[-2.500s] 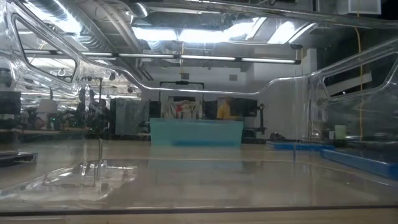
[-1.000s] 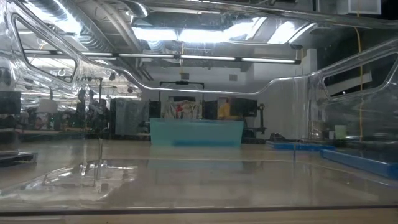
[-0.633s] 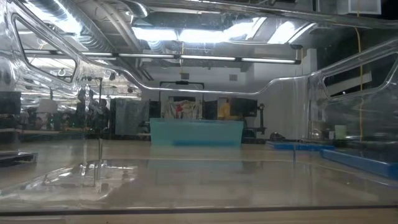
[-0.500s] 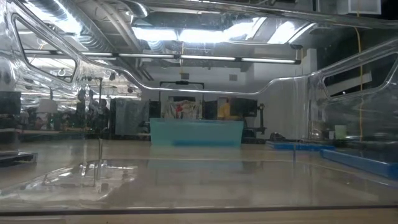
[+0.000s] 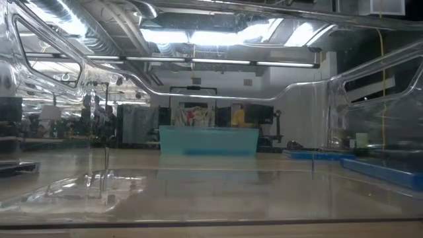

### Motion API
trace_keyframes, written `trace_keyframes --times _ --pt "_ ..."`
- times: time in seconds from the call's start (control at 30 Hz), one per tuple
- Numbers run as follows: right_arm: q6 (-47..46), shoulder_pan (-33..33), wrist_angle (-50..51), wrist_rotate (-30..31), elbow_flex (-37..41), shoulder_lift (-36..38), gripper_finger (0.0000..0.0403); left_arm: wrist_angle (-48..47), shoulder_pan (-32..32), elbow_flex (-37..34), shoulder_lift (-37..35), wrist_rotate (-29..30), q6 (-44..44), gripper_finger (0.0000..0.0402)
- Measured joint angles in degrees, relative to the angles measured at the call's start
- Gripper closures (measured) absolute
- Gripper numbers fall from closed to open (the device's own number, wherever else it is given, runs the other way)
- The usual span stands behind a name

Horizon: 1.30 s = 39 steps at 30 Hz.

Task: Pick & place jewel cases by type
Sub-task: Put the top black CD case into the transparent bin

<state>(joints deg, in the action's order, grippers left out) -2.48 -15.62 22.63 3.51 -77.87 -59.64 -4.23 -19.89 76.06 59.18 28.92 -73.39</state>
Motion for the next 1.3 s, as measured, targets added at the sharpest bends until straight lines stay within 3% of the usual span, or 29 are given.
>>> trace_keyframes --times 0.2,0.73,0.97,1.3 --pt "0.0 0.0 0.1 0.0 0.0 0.0 0.0389 -3.5 2.8 0.0 0.0 -2.7 17.4 0.0382" --pt "0.2 0.0 5.2 0.0 0.0 0.0 0.0389 -6.4 12.8 0.0 0.0 -20.8 65.9 0.0382" --pt "6.2 0.0 5.6 -0.2 0.0 0.0 0.0389 -6.4 14.1 0.0 0.9 -17.0 90.2 0.0382" --pt "11.9 0.0 5.6 -5.0 0.0 -0.1 0.0389 -6.5 14.1 -0.1 2.1 -14.9 123.0 0.0382"
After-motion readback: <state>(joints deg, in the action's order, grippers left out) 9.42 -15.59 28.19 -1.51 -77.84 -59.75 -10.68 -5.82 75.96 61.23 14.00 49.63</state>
